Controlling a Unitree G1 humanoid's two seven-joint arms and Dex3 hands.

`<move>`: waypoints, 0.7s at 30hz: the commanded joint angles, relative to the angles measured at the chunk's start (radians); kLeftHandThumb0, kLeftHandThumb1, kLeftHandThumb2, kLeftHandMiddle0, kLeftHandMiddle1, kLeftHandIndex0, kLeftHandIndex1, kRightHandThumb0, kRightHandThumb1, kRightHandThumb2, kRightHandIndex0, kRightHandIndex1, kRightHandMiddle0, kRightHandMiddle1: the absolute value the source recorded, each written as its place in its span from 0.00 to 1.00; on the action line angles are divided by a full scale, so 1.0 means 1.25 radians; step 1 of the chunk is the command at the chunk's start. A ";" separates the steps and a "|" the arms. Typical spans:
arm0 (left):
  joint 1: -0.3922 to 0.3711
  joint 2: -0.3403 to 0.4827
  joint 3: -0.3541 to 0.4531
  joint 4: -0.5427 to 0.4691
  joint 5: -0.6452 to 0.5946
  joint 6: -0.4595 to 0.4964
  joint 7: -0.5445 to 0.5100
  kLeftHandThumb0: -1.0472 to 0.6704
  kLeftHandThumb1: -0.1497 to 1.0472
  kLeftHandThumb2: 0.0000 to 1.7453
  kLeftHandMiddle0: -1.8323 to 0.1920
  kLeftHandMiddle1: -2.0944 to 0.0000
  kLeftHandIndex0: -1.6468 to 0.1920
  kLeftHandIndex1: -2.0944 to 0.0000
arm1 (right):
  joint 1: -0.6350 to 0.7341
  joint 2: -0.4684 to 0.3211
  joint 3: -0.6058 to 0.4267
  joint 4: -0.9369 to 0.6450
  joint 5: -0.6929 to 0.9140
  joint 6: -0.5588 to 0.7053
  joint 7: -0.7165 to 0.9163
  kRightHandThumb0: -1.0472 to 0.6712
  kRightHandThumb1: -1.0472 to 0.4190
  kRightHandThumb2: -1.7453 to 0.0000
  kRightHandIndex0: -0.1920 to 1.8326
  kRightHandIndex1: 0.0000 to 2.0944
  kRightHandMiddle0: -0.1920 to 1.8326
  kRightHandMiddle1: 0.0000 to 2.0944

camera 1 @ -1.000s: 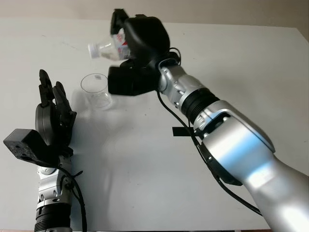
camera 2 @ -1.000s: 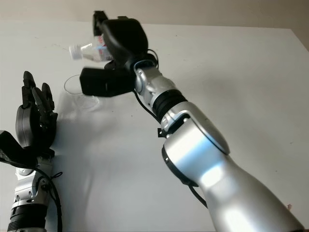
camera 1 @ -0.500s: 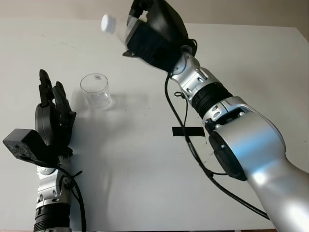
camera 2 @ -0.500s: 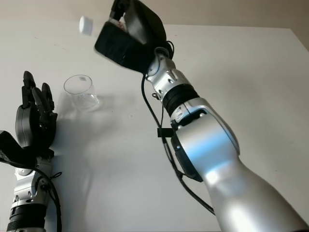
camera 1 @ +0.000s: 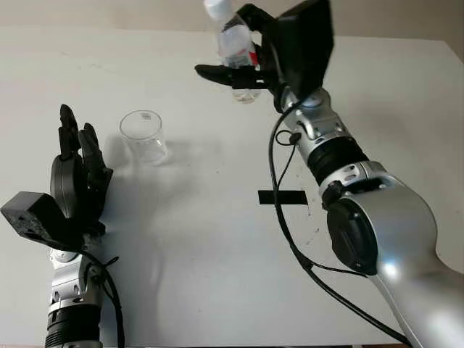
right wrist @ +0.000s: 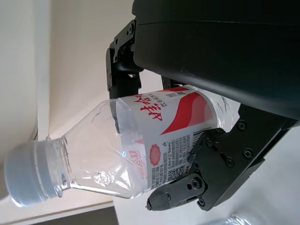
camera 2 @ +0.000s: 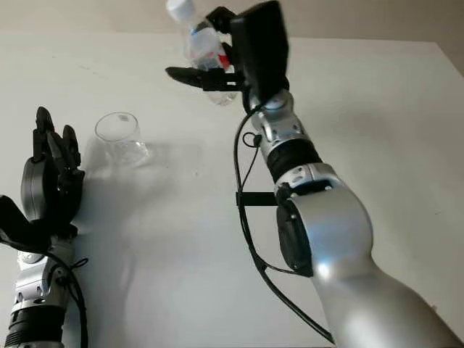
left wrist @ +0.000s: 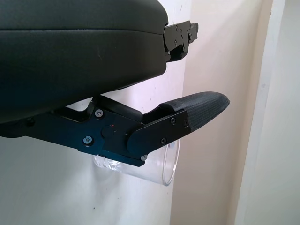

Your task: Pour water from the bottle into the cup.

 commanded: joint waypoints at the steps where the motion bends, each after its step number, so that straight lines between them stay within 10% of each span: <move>1: 0.021 -0.002 0.003 0.021 -0.002 0.006 -0.003 0.19 1.00 0.45 0.98 0.98 1.00 0.99 | 0.030 -0.019 -0.015 -0.052 0.019 0.019 0.022 0.55 0.06 0.75 0.95 1.00 0.85 1.00; 6: 0.023 -0.001 0.003 0.015 0.003 0.010 0.005 0.19 1.00 0.45 0.97 0.97 0.99 0.99 | 0.153 -0.033 -0.008 -0.219 0.042 0.073 0.081 0.55 0.00 0.80 0.93 1.00 0.69 1.00; 21: 0.043 0.000 0.016 -0.014 -0.012 0.024 -0.008 0.20 1.00 0.45 0.97 0.97 0.99 0.99 | 0.586 -0.052 0.030 -0.855 0.079 0.264 0.114 0.55 0.00 0.76 1.00 1.00 0.73 1.00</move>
